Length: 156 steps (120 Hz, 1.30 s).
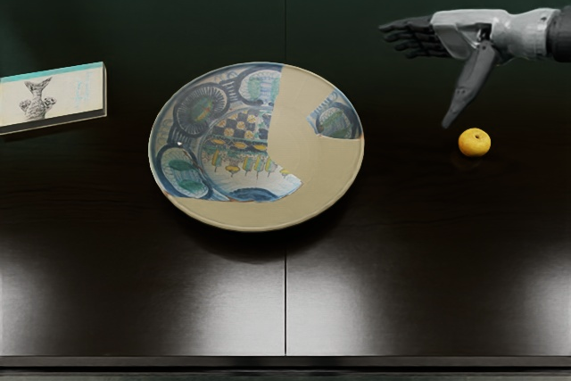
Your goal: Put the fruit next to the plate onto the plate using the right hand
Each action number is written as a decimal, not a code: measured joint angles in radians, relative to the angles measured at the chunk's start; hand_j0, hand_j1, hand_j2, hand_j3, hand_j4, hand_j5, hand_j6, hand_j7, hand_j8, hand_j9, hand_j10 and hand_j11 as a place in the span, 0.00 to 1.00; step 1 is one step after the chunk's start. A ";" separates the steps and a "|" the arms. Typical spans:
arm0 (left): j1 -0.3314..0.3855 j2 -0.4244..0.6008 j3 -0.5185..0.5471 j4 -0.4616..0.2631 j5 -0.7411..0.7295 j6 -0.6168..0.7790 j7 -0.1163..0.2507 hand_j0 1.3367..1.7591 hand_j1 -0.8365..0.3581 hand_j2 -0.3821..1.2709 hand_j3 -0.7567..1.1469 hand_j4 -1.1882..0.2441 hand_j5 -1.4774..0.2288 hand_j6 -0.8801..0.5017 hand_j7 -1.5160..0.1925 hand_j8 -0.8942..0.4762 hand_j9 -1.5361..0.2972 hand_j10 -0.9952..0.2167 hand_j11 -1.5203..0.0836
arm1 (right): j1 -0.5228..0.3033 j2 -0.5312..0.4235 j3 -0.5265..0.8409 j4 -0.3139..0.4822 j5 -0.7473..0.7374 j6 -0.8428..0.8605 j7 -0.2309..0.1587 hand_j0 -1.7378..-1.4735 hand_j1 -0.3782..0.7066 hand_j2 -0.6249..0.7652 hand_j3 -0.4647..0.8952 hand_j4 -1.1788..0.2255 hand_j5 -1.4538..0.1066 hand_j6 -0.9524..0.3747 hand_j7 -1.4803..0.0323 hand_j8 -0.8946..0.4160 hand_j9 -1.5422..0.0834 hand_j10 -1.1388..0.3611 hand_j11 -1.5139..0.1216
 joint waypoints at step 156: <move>0.000 0.000 0.000 0.000 0.000 0.000 0.000 0.76 0.99 0.23 0.40 0.83 0.87 0.64 0.89 0.65 0.84 0.82 0.95 | -0.158 0.036 0.051 0.282 -0.459 -0.348 -0.583 0.30 0.06 0.45 0.34 0.81 0.90 0.69 0.95 0.65 0.92 0.73 0.90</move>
